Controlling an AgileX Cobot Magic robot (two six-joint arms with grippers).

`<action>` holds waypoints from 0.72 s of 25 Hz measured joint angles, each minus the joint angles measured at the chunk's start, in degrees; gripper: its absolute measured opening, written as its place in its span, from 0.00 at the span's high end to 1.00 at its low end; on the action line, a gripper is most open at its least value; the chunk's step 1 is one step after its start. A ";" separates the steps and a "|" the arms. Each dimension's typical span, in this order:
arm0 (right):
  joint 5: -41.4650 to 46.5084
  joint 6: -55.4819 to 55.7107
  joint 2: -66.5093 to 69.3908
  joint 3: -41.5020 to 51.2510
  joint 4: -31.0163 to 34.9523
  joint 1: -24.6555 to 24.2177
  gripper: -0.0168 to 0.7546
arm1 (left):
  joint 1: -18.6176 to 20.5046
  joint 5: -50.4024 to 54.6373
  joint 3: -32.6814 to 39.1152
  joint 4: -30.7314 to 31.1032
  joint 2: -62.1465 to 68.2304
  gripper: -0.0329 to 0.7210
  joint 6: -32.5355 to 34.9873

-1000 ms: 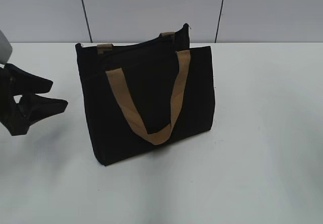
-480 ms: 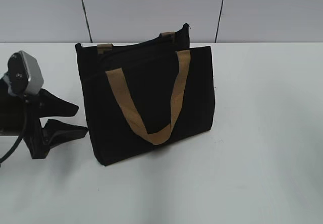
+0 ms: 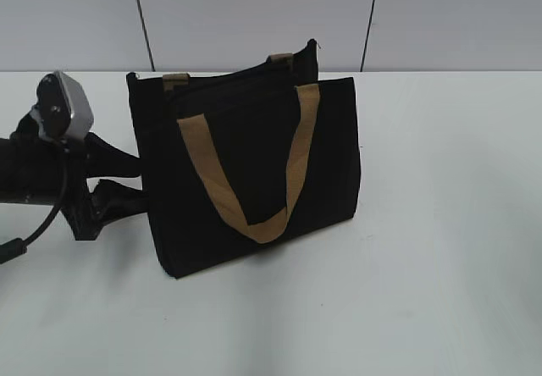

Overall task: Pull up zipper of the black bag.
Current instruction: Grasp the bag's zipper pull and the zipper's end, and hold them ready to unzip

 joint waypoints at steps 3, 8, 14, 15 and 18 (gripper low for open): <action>0.00 0.00 0.00 0.00 0.06 0.00 0.44 | -1.12 0.11 -0.35 -0.03 1.98 0.32 0.00; 0.00 -0.07 0.00 0.00 0.06 0.00 0.44 | -2.20 -0.01 -0.59 -0.03 3.67 0.35 0.02; 0.00 -0.07 0.00 0.00 0.06 0.00 0.44 | -2.39 -0.08 -3.11 -0.03 3.69 0.46 -0.03; 0.00 -0.07 0.00 0.00 0.06 0.00 0.44 | -2.39 -0.08 -3.40 -0.03 3.73 0.46 -0.11; 0.00 -0.07 0.00 0.00 0.06 0.00 0.44 | -2.39 -0.13 -3.57 -0.03 3.73 0.47 -0.23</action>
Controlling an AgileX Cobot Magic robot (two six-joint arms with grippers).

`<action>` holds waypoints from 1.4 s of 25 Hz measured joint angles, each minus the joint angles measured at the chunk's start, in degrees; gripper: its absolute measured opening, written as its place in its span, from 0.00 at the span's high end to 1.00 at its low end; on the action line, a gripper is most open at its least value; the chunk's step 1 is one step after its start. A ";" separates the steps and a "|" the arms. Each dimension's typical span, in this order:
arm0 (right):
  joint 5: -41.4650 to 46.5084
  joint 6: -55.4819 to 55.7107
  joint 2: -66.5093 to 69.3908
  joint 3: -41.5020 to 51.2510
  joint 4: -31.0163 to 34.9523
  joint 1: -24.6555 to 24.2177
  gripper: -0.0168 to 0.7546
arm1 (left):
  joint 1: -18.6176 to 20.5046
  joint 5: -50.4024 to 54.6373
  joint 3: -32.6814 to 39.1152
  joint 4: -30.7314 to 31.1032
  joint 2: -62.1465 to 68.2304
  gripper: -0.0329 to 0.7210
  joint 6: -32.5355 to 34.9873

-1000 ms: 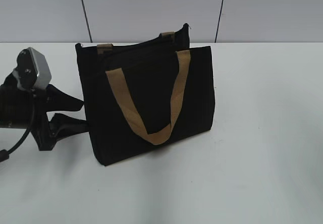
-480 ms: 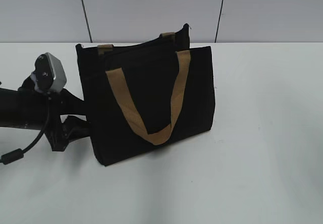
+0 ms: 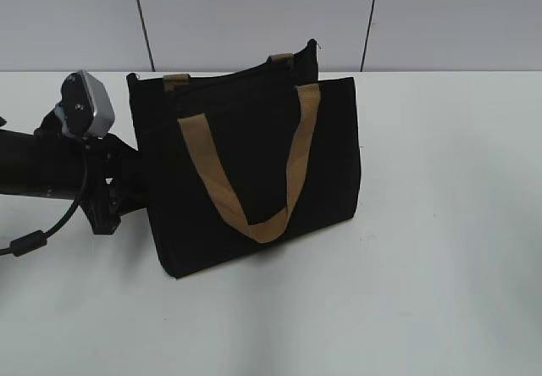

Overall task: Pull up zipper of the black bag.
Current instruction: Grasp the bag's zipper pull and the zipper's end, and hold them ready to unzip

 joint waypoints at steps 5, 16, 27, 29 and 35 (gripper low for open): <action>0.00 0.00 0.00 0.00 0.00 0.00 0.44 | -0.05 -2.09 0.00 0.00 0.13 0.47 -1.14; 0.05 0.00 0.00 0.00 0.00 0.00 0.44 | -0.05 -0.72 -0.05 0.00 2.27 0.55 -1.62; 0.25 0.00 0.00 0.00 0.00 0.00 0.44 | -0.05 -2.36 -0.05 0.00 2.03 0.86 -4.59; 1.07 0.00 0.00 0.00 0.00 0.00 0.44 | -0.05 -3.65 -0.05 0.00 0.72 0.86 -6.01; 2.85 0.00 0.00 0.00 0.87 0.00 0.44 | -0.05 -10.33 0.05 0.00 -7.30 0.86 -7.41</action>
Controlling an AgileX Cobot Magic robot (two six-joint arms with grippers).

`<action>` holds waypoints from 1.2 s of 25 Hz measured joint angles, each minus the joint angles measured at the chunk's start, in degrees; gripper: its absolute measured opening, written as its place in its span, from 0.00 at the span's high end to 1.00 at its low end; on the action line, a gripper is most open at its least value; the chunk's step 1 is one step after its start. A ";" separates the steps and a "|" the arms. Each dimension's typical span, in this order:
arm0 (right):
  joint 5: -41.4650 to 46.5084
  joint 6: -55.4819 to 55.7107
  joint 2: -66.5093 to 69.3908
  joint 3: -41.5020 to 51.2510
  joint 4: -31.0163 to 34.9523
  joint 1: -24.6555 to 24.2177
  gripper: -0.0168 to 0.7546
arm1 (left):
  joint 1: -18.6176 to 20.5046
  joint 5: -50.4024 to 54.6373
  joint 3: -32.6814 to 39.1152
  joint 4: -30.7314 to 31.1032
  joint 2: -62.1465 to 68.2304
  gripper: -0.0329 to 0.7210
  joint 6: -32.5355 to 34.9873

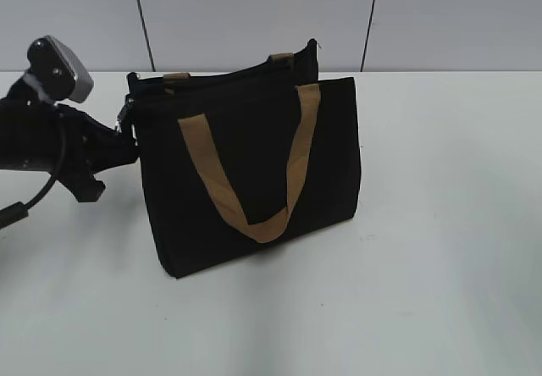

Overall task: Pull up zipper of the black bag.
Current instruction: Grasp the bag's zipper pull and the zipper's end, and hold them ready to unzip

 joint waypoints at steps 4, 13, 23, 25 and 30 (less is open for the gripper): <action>0.13 -0.51 0.00 0.00 1.58 0.00 0.44 | 0.00 -4.51 1.72 0.00 -5.65 0.86 -0.12; 1.49 -1.83 1.97 -6.97 2.19 0.00 0.44 | 0.00 -4.80 4.83 0.05 -21.52 0.86 -0.12; 8.64 -8.09 17.29 -21.41 6.67 4.62 0.44 | 0.00 1.85 4.83 0.05 -27.96 0.86 -1.10; 8.71 -8.96 20.20 -23.54 6.80 8.51 0.45 | 0.00 1.90 4.83 0.11 -27.96 0.86 -3.46; 8.66 -11.87 28.77 -27.54 6.85 17.74 0.52 | 0.00 1.45 4.83 0.11 -27.96 0.86 -10.99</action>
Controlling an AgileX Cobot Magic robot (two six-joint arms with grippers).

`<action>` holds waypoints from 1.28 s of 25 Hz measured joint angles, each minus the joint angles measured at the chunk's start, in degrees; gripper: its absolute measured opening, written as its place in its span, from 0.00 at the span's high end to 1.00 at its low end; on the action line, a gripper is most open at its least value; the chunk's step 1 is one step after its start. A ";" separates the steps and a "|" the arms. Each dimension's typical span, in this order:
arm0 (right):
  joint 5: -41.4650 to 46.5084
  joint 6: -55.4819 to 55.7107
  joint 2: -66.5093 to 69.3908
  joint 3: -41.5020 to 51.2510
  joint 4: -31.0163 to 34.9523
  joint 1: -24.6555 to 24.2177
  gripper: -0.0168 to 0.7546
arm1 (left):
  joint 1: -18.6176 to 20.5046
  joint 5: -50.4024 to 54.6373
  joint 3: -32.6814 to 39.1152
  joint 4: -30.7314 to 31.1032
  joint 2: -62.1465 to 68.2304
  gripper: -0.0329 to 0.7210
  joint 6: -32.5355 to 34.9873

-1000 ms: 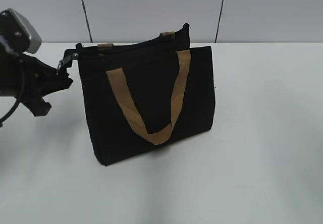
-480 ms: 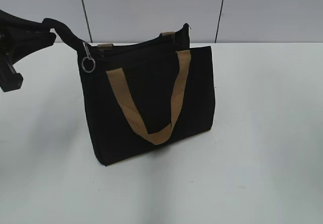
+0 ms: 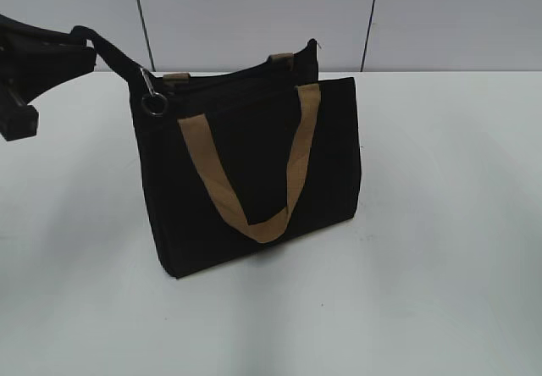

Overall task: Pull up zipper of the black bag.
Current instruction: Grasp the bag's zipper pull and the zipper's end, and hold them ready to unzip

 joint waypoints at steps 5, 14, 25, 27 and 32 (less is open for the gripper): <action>-1.50 -5.06 8.29 -3.86 0.00 8.77 0.56 | 0.00 -0.07 0.00 0.00 0.00 0.86 -1.70; -11.71 -20.48 19.50 -7.30 1.04 19.25 0.57 | 0.00 -0.07 0.00 0.00 0.00 0.86 -1.75; -23.09 -21.05 29.70 -7.30 1.11 24.23 0.57 | 0.00 -0.07 0.00 0.00 0.00 0.86 -1.75; -24.10 -21.05 30.95 -7.30 1.11 24.23 0.57 | 0.00 -0.07 0.00 0.00 0.00 0.86 -1.75; -26.44 -21.12 33.99 -7.30 0.85 24.23 0.57 | 0.00 -0.07 0.00 0.00 0.00 0.86 -1.75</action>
